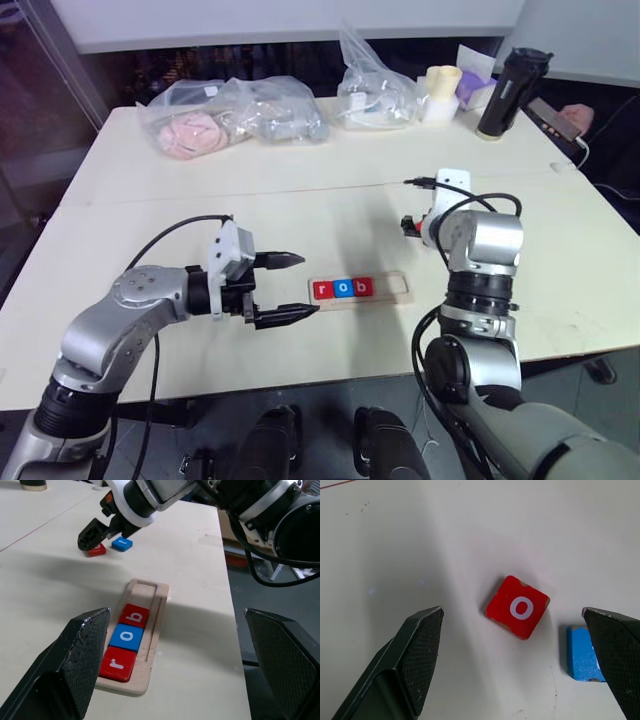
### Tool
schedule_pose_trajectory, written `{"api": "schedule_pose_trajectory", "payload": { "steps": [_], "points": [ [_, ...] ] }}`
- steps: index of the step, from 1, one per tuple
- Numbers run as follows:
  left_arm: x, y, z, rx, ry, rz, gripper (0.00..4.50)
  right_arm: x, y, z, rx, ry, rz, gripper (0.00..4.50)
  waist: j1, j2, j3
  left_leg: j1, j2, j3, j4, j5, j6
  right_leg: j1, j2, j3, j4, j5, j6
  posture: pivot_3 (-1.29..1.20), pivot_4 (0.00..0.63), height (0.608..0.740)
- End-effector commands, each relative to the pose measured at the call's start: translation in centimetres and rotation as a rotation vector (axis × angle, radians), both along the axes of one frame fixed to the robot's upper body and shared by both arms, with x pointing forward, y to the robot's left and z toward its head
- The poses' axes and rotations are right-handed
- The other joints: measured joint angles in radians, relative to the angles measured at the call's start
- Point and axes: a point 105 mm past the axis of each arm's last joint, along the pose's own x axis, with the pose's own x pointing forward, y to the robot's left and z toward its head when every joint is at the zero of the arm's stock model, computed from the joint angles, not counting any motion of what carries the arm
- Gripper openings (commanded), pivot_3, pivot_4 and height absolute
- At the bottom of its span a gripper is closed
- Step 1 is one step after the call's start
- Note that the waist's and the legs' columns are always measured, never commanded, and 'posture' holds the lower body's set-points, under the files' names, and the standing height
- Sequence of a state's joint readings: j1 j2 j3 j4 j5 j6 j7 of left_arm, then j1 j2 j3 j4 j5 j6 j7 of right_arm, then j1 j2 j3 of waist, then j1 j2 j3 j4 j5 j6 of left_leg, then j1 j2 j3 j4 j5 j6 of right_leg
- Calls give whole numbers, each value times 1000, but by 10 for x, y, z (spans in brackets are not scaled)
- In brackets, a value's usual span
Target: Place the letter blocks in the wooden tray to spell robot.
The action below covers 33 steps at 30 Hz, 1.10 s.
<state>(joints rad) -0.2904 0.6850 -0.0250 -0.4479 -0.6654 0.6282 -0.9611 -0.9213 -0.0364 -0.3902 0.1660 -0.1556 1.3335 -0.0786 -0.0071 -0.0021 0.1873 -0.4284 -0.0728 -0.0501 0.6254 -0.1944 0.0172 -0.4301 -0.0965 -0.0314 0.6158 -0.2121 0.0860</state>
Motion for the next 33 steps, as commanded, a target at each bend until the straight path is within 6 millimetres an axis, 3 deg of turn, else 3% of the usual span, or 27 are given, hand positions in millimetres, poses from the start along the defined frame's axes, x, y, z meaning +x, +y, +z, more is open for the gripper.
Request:
{"api": "schedule_pose_trajectory", "payload": {
  "steps": [1,15,18,22,25,33],
  "points": [
    [-2,0,7,-8,-31,-4,4500,7,4,11,44,-34,-14,4476,-7,0,0,0,0,0,0,0,0,0,0,0,0,0,0,0,150,738],
    [-2,-1,7,-13,-36,13,4500,23,16,0,24,6,-5,4476,-11,0,0,1,0,0,0,0,0,1,1,0,0,0,0,0,150,738],
    [-2,-1,7,-12,-37,15,4500,21,22,-2,23,17,12,3637,-12,0,0,1,0,0,0,0,0,1,1,0,0,0,0,0,150,738],
    [-2,0,6,-12,-39,16,4500,18,25,-3,24,22,15,1393,-11,0,0,1,0,0,-1,0,0,1,1,0,0,0,0,0,150,738],
    [-2,0,6,-13,-38,15,4500,17,25,-3,24,27,14,32,-11,0,0,1,0,0,-1,0,0,1,1,0,0,0,0,0,150,738],
    [-1,0,5,-12,-36,4,4500,12,17,16,9,-25,55,32,-11,0,0,1,0,0,-1,0,0,1,1,0,-1,0,0,0,150,738]
  ]
}}
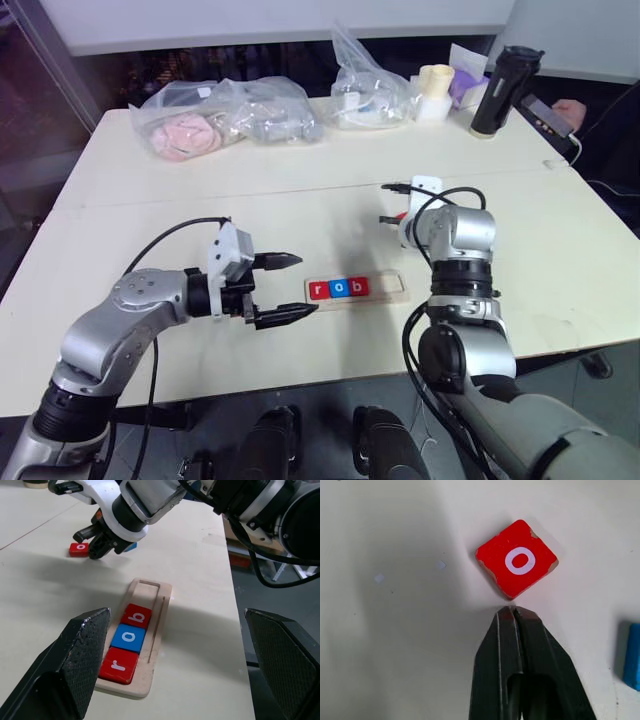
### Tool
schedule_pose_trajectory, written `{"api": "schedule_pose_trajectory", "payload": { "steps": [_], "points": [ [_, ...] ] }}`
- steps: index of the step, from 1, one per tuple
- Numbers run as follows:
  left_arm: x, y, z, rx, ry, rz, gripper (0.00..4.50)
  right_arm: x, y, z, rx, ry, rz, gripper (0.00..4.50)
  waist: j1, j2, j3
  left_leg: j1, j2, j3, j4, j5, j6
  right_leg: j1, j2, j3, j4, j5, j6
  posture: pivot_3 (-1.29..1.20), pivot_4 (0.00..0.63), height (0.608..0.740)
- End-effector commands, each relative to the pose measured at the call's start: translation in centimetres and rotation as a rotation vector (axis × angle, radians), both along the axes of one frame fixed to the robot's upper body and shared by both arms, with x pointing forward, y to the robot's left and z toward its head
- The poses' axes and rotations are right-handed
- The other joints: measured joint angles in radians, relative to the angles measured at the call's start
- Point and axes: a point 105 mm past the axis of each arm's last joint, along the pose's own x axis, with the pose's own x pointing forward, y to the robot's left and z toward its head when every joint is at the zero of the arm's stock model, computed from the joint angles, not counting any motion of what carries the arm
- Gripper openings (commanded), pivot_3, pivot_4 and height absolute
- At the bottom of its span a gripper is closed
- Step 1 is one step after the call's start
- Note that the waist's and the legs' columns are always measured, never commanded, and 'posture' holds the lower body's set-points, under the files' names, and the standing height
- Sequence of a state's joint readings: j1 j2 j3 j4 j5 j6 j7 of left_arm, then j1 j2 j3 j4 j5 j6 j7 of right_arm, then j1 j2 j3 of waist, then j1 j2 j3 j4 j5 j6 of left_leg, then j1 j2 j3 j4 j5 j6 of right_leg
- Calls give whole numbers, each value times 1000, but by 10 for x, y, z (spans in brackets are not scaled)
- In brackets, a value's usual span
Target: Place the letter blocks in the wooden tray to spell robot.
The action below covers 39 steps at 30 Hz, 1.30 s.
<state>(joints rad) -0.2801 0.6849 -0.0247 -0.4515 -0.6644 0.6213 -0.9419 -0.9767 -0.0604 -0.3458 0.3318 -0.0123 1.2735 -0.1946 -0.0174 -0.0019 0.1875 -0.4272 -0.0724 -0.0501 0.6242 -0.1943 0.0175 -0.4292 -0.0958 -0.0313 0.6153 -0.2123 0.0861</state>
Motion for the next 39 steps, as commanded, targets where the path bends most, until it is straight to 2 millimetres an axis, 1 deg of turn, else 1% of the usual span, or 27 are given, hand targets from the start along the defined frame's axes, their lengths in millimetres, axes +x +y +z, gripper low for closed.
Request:
{"api": "schedule_pose_trajectory", "payload": {
  "steps": [1,4,7,10,12,14,16,17,19,21,24,29,33,36,39],
  "points": [
    [-1,-1,6,-10,-32,-17,4500,-1,1,22,23,-67,25,32,0,0,0,0,0,0,0,0,0,0,0,0,0,0,0,0,150,738],
    [-1,-1,5,-6,-31,-24,4500,-4,4,23,35,-74,43,32,-2,0,0,0,0,0,-1,0,0,0,0,0,0,0,0,0,150,738],
    [-1,-1,5,-6,-33,-26,4500,-6,8,25,54,-74,55,859,-1,0,0,0,0,0,-2,0,0,-1,0,0,0,0,0,0,150,738],
    [0,-1,5,-6,-35,-27,4500,-6,14,28,79,-76,63,2359,-1,0,0,0,0,0,-2,0,0,-1,0,0,0,0,0,0,150,738],
    [0,-1,5,-6,-36,-26,4500,-5,17,28,111,-78,58,3480,-1,0,0,0,0,0,-2,0,0,-1,0,0,0,0,0,0,150,738],
    [0,-1,5,-6,-37,-26,4500,-3,19,28,114,-79,58,4479,-1,0,0,0,0,0,-2,0,0,-1,0,0,0,0,0,0,150,738],
    [0,-1,5,-7,-37,-27,4500,-1,21,27,104,-85,73,4479,0,0,0,0,0,0,-2,0,0,-1,0,0,-1,0,0,0,150,738],
    [0,-1,5,-8,-37,-27,4500,3,23,30,55,-117,122,4479,0,0,0,0,0,0,-2,0,0,-1,0,0,-1,0,0,0,150,738],
    [0,-1,5,-8,-40,-26,4500,6,28,29,-28,-142,218,4479,0,0,0,0,0,0,-2,0,0,-1,0,0,-1,0,0,0,150,738],
    [0,-1,5,-8,-41,-25,4500,6,23,20,-38,-118,227,4479,-1,0,0,0,0,0,-2,0,0,-1,0,0,-1,0,0,0,150,738],
    [0,-1,5,-8,-41,-23,4500,8,19,14,-47,-112,234,4479,-1,0,0,0,0,0,-2,0,0,0,0,0,-1,0,0,0,150,738],
    [-1,-3,5,-11,-42,-26,4500,12,25,6,-162,-140,396,4479,-1,0,0,0,0,0,-2,0,0,0,0,0,-1,0,0,0,150,738],
    [-1,-3,5,-10,-43,-28,4500,12,16,0,-237,-130,466,4479,0,0,0,0,0,0,-2,0,0,0,0,0,-1,0,0,0,150,738],
    [-1,-3,5,-10,-44,-27,4500,12,4,-1,-241,-126,467,4479,4,0,0,0,0,0,-2,0,0,0,0,0,-1,0,0,0,150,738],
    [-1,-3,5,-12,-42,-27,4500,14,-7,5,-241,-136,459,4479,4,0,0,0,0,0,-2,0,0,0,0,0,-1,0,0,0,150,738]
  ]
}}
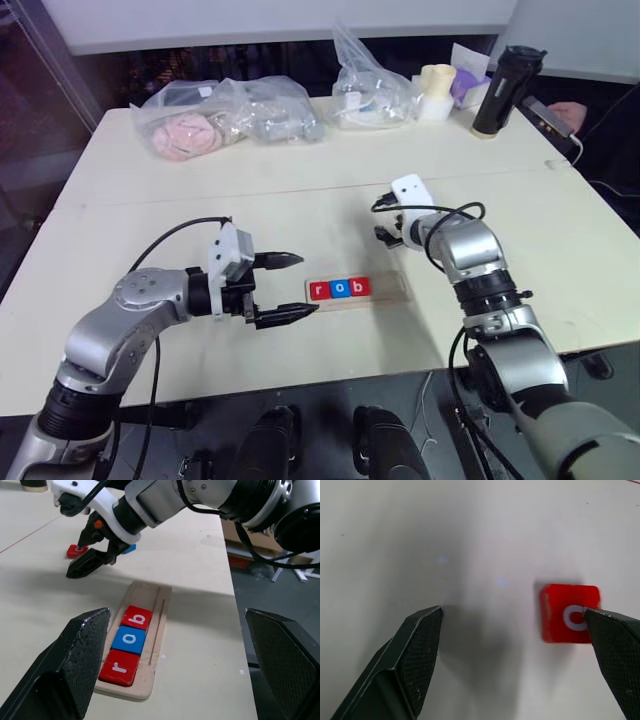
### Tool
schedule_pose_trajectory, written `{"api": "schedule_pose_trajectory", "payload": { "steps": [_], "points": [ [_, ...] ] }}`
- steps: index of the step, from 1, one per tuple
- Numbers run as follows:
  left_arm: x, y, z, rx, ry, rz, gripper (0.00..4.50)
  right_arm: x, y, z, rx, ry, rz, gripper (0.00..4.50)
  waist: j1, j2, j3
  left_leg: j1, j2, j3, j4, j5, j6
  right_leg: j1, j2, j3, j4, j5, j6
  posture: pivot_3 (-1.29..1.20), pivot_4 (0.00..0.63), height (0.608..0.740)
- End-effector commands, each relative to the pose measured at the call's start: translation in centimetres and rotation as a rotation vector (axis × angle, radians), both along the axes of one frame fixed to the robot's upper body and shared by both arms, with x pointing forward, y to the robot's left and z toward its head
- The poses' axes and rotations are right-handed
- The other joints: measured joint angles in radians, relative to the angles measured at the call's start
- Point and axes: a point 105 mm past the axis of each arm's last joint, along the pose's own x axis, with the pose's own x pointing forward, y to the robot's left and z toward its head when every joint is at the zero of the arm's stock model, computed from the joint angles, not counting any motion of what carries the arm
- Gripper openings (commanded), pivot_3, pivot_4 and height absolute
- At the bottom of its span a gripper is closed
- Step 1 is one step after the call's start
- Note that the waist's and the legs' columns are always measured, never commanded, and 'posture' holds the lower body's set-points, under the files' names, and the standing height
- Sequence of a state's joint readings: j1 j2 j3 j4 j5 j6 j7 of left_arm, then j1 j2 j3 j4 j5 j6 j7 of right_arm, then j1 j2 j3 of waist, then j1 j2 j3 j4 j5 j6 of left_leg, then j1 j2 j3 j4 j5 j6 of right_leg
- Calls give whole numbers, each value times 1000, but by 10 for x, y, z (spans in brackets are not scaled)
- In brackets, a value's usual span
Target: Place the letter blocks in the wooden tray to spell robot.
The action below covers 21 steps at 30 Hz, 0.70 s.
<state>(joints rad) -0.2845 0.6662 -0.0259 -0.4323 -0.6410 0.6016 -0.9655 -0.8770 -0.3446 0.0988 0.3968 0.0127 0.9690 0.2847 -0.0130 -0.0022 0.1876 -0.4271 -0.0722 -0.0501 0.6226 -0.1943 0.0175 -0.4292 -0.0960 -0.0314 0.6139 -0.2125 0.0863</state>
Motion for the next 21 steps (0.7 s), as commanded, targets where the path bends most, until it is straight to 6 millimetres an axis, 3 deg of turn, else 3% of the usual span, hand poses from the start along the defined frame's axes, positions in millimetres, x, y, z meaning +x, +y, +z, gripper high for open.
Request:
{"api": "schedule_pose_trajectory", "payload": {
  "steps": [1,9,18,21],
  "points": [
    [-3,-3,5,-6,-31,-18,4500,4,-12,13,-6,-41,-2,4479,0,0,0,0,0,0,0,0,0,0,0,0,0,0,0,0,150,738],
    [-2,-6,6,-11,-32,-22,4500,8,-24,2,62,-8,23,4479,0,0,0,0,0,0,0,0,0,0,0,0,-1,0,0,0,150,738],
    [-2,-5,7,-9,-37,-16,4500,13,-17,-2,152,-11,84,4479,-4,0,0,1,0,0,1,0,0,1,0,0,-1,0,0,0,150,738],
    [-2,-5,8,-12,-38,-11,4500,15,-17,-5,145,-15,97,3631,-5,0,0,1,0,0,1,0,0,1,0,0,0,0,0,0,150,738]
  ]
}}
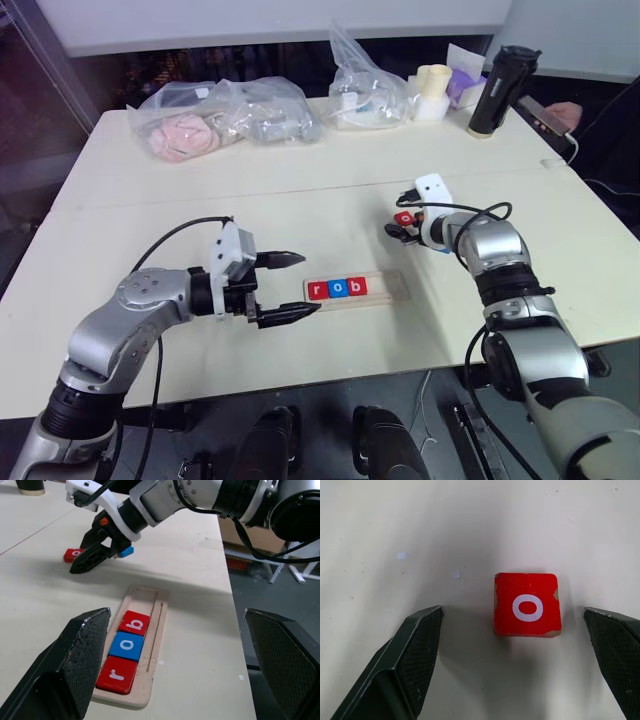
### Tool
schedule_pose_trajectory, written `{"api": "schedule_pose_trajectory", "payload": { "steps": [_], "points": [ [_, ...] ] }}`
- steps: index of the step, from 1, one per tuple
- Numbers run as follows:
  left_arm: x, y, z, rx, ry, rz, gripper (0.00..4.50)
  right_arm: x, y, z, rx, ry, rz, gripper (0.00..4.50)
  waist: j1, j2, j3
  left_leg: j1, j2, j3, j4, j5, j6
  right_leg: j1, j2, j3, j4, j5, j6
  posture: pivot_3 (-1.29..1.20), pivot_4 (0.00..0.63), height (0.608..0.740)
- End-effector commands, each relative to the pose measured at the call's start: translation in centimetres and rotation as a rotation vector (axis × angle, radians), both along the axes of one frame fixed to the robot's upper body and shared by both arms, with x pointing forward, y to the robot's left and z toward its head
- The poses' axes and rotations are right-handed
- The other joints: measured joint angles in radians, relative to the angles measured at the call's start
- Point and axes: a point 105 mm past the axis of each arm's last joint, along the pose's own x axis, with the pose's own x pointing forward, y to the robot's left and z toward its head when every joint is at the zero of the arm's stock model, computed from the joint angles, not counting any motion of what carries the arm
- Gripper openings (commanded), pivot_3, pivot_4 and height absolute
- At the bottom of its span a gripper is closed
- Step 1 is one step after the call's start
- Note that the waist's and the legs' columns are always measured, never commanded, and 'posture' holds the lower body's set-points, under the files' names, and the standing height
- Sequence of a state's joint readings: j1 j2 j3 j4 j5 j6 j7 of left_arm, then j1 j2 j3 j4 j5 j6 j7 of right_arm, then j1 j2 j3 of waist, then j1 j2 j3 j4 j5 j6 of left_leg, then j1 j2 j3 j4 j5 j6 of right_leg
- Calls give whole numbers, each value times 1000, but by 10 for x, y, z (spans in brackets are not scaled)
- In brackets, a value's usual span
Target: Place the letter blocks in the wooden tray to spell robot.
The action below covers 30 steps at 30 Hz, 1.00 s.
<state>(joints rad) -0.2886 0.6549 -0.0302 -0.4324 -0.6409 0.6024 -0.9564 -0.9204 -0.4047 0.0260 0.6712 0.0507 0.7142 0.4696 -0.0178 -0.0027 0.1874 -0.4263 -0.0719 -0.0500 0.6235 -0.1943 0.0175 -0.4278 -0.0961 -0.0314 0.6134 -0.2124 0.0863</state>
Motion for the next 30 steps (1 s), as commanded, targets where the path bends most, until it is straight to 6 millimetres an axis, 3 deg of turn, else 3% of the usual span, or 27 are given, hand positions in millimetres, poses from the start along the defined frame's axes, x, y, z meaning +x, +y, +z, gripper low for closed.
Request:
{"api": "schedule_pose_trajectory", "payload": {
  "steps": [1,5,11,13,17,22,25,30],
  "points": [
    [-2,-3,7,-3,-37,-13,4500,4,3,2,3,-17,18,3185,1,0,0,0,0,0,0,0,0,0,0,0,0,0,0,0,150,738],
    [-2,-3,7,-4,-38,-14,4500,7,-2,1,14,-23,14,1190,2,0,0,0,0,0,0,0,0,0,0,0,0,0,0,0,150,738],
    [-1,-5,8,-9,-39,-17,4500,6,-2,8,23,-28,67,1129,4,0,0,0,0,0,0,0,0,0,0,0,0,0,0,0,150,738],
    [-1,-5,8,-8,-40,-18,4500,-1,4,16,17,-43,174,1129,5,0,0,0,0,0,0,0,0,0,0,0,0,0,0,0,150,738],
    [0,-2,8,-2,-39,-21,4500,-54,19,46,-103,-122,595,1129,19,1,1,-2,-1,-1,-1,0,1,0,-1,0,-1,-1,2,0,150,738],
    [2,0,7,1,-42,-24,4500,-115,21,47,-286,-109,956,1129,19,0,2,-1,-1,1,-1,-2,2,0,-2,0,-1,-3,5,0,150,738],
    [3,0,7,2,-44,-29,4500,-132,18,39,-401,-83,1083,1129,21,-1,2,-1,0,0,1,-2,2,0,-3,0,-1,-5,8,0,150,738],
    [4,0,7,3,-48,-35,4500,-133,24,30,-441,-79,1155,1129,22,-2,3,-1,0,0,4,-4,-1,1,-5,0,-1,-4,6,0,150,738]
  ]
}}
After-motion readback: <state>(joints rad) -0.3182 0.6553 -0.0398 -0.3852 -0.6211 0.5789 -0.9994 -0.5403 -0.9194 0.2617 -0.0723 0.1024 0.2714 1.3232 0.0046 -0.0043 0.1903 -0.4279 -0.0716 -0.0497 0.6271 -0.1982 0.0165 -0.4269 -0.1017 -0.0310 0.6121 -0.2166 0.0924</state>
